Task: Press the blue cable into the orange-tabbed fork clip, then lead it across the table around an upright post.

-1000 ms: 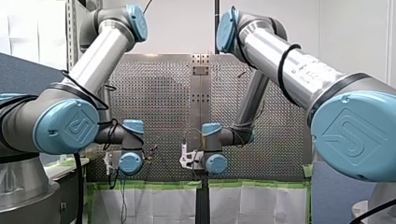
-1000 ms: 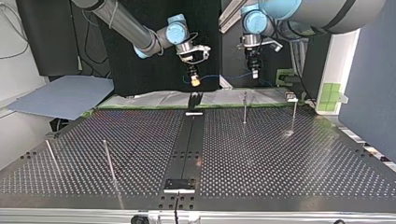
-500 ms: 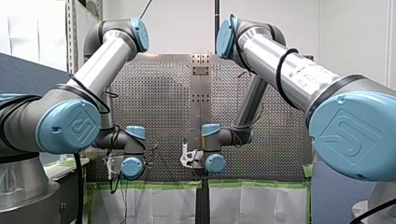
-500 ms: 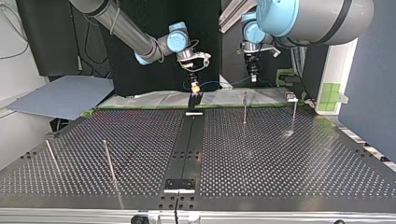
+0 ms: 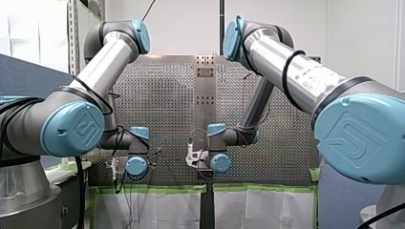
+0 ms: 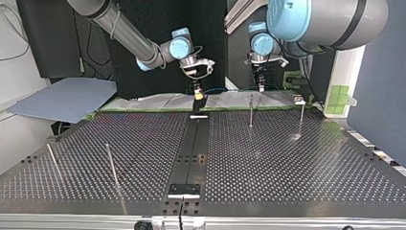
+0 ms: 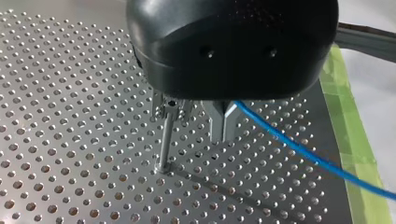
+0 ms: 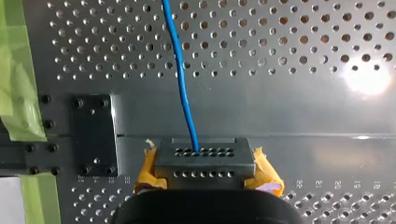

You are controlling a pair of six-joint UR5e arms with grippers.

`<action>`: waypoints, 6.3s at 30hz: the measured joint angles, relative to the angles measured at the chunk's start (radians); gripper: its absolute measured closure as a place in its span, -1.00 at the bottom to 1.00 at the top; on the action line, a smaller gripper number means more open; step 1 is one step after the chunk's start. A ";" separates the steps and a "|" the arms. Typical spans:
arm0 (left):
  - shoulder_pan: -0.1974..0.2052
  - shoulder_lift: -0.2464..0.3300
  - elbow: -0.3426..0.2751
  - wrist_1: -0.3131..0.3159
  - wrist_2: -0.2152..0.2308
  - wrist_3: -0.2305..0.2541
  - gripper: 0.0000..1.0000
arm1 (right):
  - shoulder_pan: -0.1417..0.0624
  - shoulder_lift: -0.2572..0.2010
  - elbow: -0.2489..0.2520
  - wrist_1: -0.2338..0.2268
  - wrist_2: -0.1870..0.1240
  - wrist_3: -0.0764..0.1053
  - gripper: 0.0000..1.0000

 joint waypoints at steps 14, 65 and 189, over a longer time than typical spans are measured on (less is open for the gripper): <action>0.032 0.000 0.047 -0.040 0.015 -0.012 1.00 | -0.020 0.005 -0.006 -0.002 -0.033 -0.005 1.00; 0.100 0.000 0.162 -0.151 0.112 -0.047 1.00 | -0.073 0.028 -0.084 0.076 -0.042 -0.019 1.00; 0.067 0.112 -0.058 -0.079 0.308 0.011 -1.00 | -0.121 0.028 -0.149 0.196 -0.047 -0.087 1.00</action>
